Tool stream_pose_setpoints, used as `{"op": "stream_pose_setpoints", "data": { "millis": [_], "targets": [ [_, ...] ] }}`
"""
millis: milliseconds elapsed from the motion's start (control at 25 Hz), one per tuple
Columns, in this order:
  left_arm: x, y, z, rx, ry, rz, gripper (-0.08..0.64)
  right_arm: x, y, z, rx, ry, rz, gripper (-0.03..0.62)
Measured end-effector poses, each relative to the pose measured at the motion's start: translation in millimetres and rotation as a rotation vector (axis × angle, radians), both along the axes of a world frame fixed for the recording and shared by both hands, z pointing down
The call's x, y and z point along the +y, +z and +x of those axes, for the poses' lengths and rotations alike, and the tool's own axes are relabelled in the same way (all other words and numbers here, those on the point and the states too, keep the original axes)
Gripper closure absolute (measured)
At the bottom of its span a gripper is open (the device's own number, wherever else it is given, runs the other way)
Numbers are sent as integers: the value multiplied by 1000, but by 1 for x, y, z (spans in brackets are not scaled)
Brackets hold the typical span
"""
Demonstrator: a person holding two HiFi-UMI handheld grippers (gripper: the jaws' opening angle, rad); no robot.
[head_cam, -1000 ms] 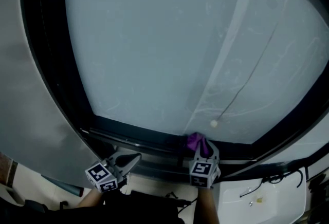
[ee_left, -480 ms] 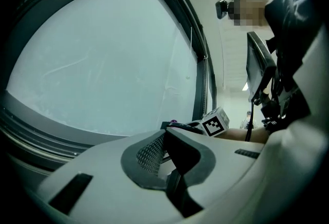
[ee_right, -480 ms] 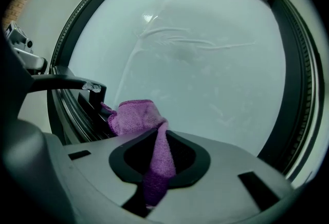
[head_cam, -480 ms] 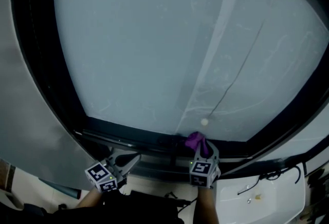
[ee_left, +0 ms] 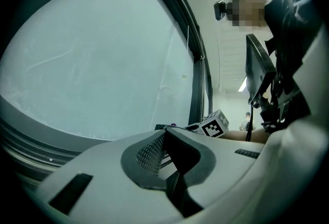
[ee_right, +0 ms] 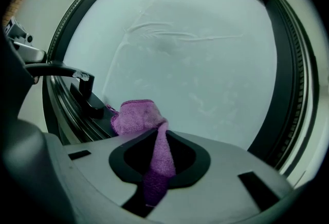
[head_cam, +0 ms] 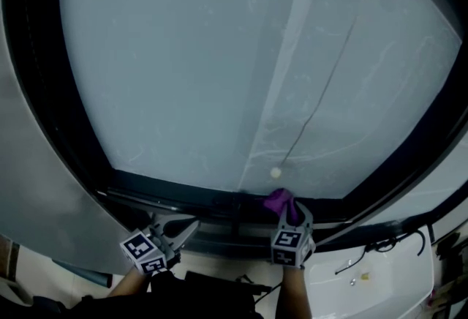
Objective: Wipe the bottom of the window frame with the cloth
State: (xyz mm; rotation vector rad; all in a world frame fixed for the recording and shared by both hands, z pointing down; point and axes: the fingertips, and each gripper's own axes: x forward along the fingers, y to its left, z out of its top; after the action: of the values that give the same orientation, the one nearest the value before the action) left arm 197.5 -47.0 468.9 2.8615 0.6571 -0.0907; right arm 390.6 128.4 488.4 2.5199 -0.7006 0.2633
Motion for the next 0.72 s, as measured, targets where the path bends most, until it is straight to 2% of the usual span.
{"op": "stream_pose_setpoints", "data": {
  "millis": [720],
  "targets": [
    [45, -18, 28, 90, 62, -16, 563, 56, -3, 28, 7, 61, 2, 529]
  ]
}}
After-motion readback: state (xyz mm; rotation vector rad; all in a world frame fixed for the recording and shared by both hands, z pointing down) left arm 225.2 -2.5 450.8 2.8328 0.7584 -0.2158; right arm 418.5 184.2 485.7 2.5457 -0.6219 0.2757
